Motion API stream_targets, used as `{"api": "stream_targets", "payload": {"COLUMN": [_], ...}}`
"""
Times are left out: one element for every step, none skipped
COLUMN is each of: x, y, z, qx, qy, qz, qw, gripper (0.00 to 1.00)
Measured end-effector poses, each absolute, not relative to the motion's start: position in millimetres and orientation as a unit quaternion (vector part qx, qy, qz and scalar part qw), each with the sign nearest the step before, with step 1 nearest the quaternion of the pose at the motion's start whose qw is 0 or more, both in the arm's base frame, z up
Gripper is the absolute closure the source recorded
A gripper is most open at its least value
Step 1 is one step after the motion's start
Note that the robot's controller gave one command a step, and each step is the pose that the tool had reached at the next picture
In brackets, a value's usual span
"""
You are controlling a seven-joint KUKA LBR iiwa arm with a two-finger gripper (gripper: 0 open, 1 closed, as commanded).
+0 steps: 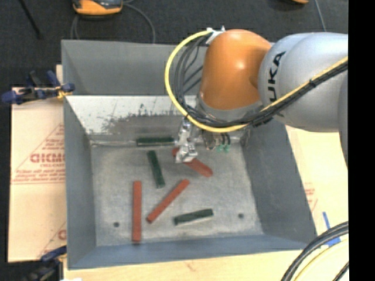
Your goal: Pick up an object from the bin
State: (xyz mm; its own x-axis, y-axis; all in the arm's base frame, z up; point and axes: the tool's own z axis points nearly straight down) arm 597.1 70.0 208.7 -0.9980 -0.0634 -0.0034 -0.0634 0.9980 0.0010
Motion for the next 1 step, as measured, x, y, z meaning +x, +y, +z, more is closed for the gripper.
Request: {"api": "stream_targets", "payload": {"x": [597.1], "y": [70.0], "z": [208.7], "qx": [-0.032], "qy": [0.999], "qz": [0.001], "qw": [0.002], "gripper": [0.00]}}
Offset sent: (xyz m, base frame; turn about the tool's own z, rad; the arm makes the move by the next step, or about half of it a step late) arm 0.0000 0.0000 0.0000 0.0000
